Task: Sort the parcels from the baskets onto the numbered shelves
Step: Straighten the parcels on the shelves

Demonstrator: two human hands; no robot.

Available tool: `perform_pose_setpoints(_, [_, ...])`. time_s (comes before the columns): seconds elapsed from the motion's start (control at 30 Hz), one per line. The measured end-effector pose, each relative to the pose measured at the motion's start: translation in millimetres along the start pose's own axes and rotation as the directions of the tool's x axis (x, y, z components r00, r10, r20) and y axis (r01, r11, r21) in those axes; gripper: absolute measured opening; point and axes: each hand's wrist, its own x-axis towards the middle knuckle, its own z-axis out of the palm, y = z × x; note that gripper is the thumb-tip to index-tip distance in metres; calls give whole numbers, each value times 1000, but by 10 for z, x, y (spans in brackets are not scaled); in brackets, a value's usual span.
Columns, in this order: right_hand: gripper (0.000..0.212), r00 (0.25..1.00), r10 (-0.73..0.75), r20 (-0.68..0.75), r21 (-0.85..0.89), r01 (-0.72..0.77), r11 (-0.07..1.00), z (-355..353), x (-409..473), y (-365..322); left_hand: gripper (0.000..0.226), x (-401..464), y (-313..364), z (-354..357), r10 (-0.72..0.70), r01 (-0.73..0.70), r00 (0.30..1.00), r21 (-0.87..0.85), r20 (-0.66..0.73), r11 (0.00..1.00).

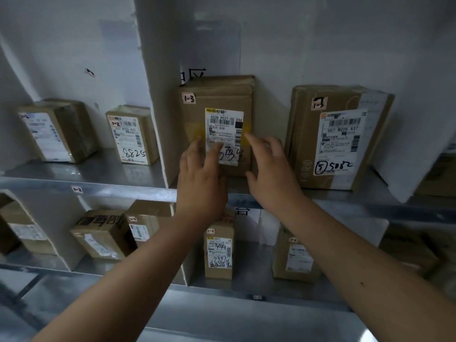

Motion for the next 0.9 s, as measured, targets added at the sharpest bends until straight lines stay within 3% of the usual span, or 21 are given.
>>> perform_pose_setpoints(0.13, [71, 997, 66, -31, -40, -67, 997, -132, -313, -67, 77, -79, 65, -83, 78, -75, 995, -43, 62, 996])
perform_pose_setpoints(0.33, [59, 984, 153, -89, -89, -161, 983, -479, -745, -38, 74, -175, 436, -138, 240, -215, 962, -176, 133, 961])
perform_pose_setpoints(0.63, [68, 958, 245, -151, -129, -265, 956, -1035, -771, 245, 69, -75, 982, -36, 298, -259, 946, -261, 125, 930])
perform_pose_setpoints(0.77, [72, 961, 221, -168, -122, -243, 962, -1192, -628, 466, 70, 11, 1186, 73, 270, -234, 955, -248, 125, 940])
perform_pose_setpoints(0.9, [78, 970, 153, -189, -107, -175, 979, -1405, -491, 706, 87, 84, 1403, 157, 225, -190, 967, -245, 123, 951])
